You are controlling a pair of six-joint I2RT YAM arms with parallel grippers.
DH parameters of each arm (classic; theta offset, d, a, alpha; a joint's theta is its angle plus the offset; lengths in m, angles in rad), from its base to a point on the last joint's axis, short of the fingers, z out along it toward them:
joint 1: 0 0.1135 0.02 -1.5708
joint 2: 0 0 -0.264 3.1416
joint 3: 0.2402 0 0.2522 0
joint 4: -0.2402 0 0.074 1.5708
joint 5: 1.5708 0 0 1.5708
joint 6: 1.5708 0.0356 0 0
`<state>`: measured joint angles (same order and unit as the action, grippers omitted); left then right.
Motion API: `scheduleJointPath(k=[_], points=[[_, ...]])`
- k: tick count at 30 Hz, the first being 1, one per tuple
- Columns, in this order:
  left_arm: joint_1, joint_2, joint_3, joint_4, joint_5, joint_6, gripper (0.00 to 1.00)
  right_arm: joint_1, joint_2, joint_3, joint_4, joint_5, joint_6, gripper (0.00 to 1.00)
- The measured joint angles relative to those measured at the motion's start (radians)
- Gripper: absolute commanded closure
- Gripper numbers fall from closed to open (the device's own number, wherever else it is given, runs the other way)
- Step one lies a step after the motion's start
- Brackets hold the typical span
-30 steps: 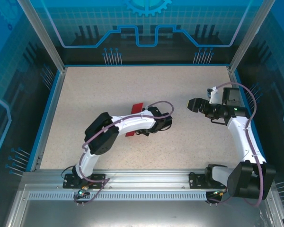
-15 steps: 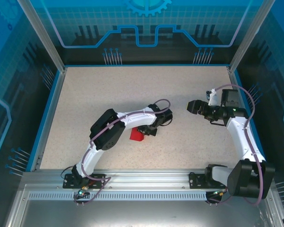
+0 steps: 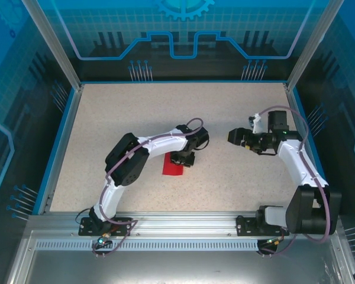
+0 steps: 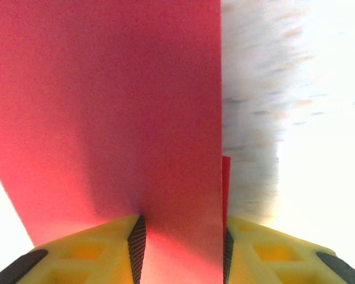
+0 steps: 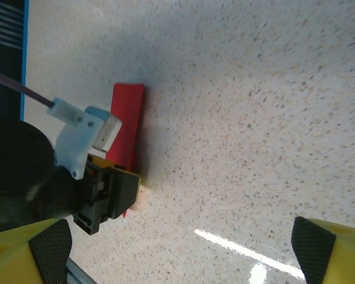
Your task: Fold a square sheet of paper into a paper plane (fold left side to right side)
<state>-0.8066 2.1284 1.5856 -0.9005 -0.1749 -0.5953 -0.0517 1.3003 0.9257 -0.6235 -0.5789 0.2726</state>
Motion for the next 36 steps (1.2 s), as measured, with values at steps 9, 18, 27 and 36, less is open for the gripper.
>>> scheduleJointPath(k=[9,18,27,36], points=[[0.05,-0.237,-0.193,0.268,0.19,-0.002,0.43,0.187,0.134,0.037,0.014,0.069,0.0,0.06],[0.198,-0.529,-0.491,0.441,0.267,-0.01,0.37,0.384,0.368,0.161,0.127,0.124,0.047,0.36],[0.298,-0.545,-0.654,0.571,0.361,-0.043,0.37,0.46,0.628,0.357,0.224,0.178,0.087,0.43],[0.297,-0.5,-0.654,0.637,0.394,-0.058,0.38,0.509,0.721,0.483,0.201,0.251,0.085,0.42]])
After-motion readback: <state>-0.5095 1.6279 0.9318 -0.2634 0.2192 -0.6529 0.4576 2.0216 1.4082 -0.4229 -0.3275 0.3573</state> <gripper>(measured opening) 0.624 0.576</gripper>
